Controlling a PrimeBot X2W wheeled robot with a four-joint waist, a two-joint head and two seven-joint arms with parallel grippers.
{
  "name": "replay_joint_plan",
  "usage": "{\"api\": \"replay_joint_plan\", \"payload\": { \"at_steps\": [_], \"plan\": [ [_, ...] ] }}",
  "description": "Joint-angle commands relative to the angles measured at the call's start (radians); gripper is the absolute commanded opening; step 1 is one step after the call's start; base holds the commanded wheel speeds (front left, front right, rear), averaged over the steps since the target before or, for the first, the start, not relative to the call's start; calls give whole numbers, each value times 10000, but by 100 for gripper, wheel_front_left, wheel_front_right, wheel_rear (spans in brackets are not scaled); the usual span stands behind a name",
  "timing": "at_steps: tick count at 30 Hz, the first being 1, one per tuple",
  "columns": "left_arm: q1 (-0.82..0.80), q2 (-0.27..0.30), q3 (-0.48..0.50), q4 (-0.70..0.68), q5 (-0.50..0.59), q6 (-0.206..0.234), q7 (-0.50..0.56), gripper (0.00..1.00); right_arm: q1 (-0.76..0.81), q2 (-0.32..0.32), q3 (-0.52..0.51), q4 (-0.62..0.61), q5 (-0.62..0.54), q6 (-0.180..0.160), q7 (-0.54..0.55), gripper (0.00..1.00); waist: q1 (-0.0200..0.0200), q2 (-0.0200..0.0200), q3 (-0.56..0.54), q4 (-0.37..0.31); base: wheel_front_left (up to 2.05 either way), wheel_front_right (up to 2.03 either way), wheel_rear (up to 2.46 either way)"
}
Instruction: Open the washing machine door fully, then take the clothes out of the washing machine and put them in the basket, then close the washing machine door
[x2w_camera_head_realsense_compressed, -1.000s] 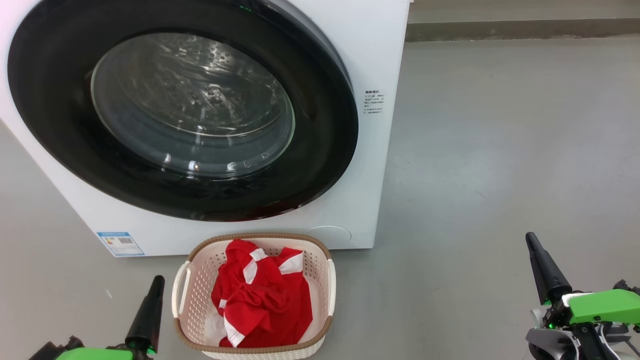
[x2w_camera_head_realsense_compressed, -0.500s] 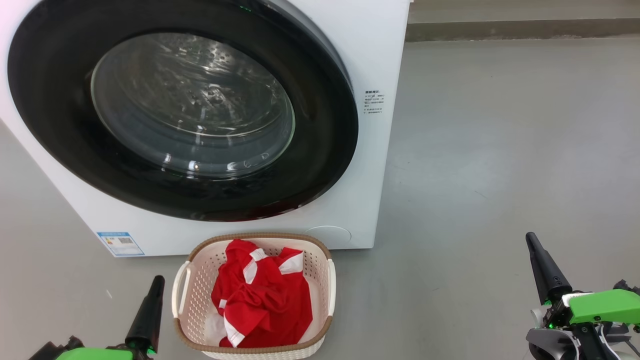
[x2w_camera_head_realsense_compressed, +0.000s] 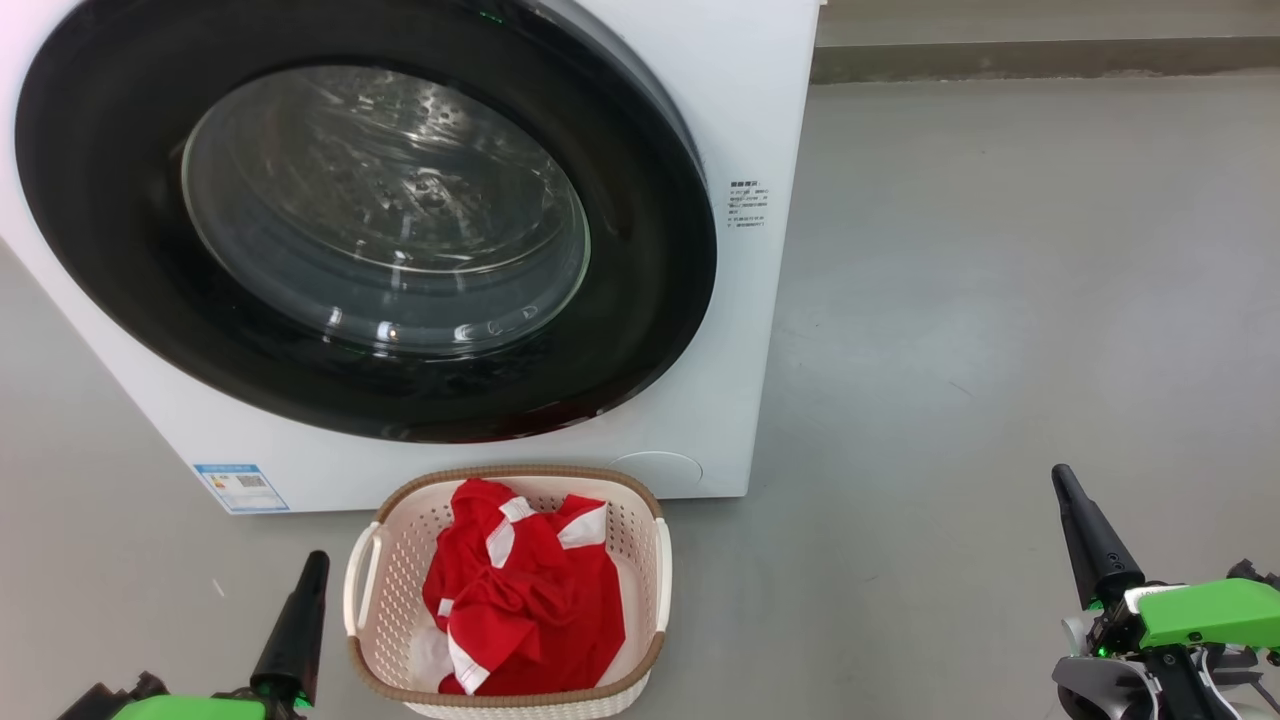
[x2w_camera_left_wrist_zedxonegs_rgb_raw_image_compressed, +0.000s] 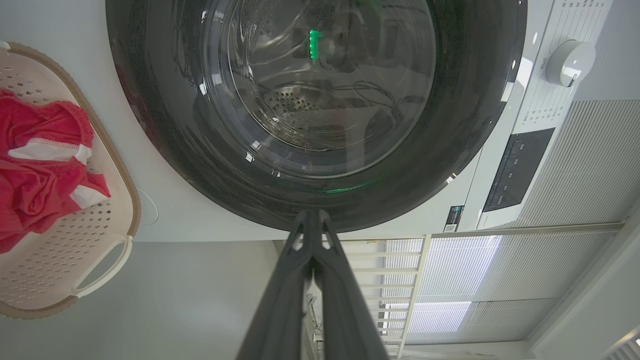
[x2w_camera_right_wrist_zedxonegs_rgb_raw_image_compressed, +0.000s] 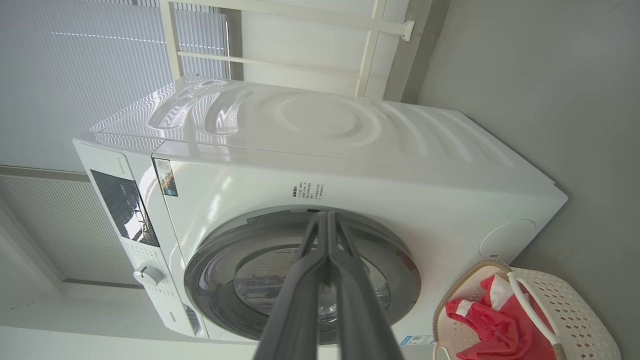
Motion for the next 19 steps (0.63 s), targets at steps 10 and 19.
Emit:
{"api": "replay_joint_plan", "payload": {
  "at_steps": [10,19],
  "plan": [
    [-392,81,325,-265,-67,-69,34,0,-405,-87,151,-301,-8,6,64,0,-1,0,0,0,0,0,0],
    [-392,81,325,-265,-67,-69,34,0,-405,-86,150,-301,-9,6,65,0,-1,0,0,0,0,0,0]
  ]
}}
